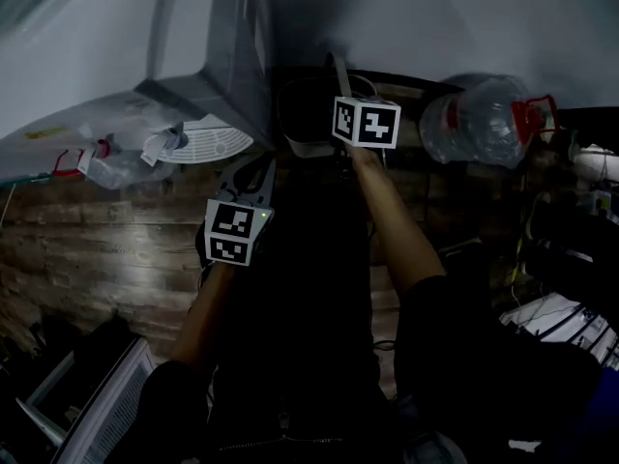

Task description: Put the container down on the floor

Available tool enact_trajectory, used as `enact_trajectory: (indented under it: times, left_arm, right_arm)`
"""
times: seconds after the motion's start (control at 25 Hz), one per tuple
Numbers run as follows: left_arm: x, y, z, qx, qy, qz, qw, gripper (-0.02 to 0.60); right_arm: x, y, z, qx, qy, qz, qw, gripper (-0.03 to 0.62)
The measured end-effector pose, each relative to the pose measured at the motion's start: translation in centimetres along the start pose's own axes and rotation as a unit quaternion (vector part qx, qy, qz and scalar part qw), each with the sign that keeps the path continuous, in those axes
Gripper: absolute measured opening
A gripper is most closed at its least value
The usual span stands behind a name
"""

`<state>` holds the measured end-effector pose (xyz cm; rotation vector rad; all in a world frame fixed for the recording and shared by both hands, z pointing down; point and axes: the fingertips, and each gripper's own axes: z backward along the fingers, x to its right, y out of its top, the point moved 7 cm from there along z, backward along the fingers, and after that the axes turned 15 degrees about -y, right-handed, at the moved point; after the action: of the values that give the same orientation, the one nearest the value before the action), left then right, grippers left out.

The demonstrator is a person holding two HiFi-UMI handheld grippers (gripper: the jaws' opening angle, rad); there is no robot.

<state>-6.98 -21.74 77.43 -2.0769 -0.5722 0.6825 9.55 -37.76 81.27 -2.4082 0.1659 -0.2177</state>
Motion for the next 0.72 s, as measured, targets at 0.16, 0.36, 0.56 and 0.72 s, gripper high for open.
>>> enact_trajectory:
  times: [0.16,0.36,0.56,0.72]
  left_arm:
    - [-1.3,-3.0,-1.1,0.001,-0.002,-0.007,1.0,0.026]
    - [-2.2,-6.1,-1.7,0.008,-0.006,-0.008,0.9999,0.026]
    - [-2.9,-8.4,-1.2,0.033,-0.004,0.004,0.9994,0.026]
    - [-3.2,-9.9,-0.5,0.035,0.001,0.003,0.9994,0.026]
  right_arm:
    - [0.0,-1.9,-3.2,0.011,-0.005,0.01,1.0,0.011]
    - [0.3,-2.9,-6.4,0.041,-0.01,0.004,0.999,0.011]
    - [-0.4,-3.1,-8.4,0.108,-0.016,-0.008,0.994,0.011]
    - [-0.4,-4.9,-10.8,0.142,-0.023,-0.039,0.989,0.011]
